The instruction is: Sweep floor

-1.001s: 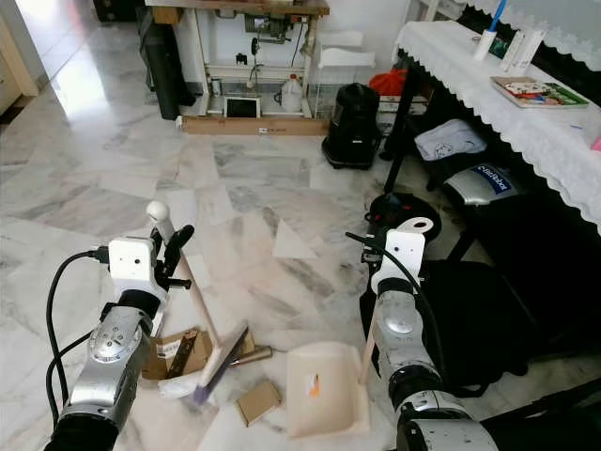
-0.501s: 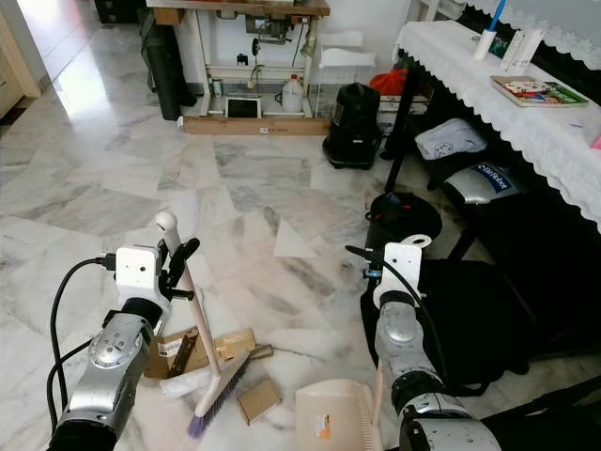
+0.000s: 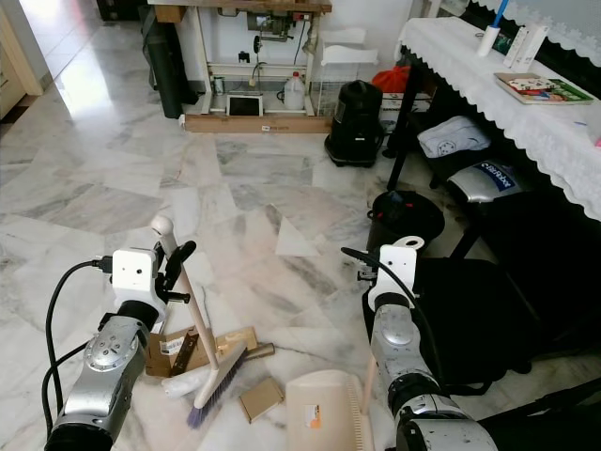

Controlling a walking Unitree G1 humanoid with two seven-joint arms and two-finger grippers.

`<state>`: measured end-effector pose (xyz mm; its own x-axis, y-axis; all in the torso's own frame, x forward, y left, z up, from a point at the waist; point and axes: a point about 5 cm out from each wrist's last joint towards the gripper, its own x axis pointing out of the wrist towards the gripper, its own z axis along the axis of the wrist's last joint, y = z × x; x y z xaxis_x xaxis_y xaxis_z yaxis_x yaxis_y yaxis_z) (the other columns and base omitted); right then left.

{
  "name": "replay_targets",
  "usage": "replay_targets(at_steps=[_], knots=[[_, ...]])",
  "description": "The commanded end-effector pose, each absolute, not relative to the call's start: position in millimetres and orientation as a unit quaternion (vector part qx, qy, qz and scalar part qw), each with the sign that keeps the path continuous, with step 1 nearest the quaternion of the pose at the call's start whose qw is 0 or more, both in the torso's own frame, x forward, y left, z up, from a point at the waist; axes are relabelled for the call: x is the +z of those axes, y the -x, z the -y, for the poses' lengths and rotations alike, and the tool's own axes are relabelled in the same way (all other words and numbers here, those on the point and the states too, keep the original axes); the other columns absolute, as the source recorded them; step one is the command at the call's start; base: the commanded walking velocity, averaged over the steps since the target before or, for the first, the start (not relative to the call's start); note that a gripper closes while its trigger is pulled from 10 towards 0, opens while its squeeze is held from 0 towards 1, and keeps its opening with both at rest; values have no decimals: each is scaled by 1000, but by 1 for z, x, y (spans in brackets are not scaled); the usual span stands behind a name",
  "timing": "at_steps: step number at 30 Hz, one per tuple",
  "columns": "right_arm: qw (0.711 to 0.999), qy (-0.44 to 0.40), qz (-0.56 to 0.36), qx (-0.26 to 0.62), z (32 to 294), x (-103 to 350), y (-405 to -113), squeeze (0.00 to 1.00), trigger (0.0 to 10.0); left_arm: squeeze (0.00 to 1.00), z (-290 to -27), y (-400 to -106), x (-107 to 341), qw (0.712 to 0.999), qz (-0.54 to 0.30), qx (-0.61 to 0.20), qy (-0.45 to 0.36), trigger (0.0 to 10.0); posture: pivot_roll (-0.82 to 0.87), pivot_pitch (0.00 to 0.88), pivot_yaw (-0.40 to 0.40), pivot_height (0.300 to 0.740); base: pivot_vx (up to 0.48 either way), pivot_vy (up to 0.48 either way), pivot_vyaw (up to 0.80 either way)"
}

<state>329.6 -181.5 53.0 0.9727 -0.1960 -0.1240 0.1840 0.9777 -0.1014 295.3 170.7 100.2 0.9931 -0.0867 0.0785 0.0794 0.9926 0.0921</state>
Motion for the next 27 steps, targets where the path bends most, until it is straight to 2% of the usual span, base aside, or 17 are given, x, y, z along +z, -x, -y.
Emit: replay_targets(at_steps=[1,17,27], knots=[[991,53,-68,-100,186,56,-333,0,10000,0,-172,-296,108,996,53,-45,-51,10000,45,22,-58,740,0,0,0],[976,76,-166,-123,191,30,-320,0,10000,0,-173,-295,105,996,42,-55,-54,10000,52,14,-49,740,0,0,0],[959,39,-233,-156,196,14,-309,0,10000,0,-170,-295,103,996,35,-61,-51,10000,46,23,-51,740,0,0,0]])
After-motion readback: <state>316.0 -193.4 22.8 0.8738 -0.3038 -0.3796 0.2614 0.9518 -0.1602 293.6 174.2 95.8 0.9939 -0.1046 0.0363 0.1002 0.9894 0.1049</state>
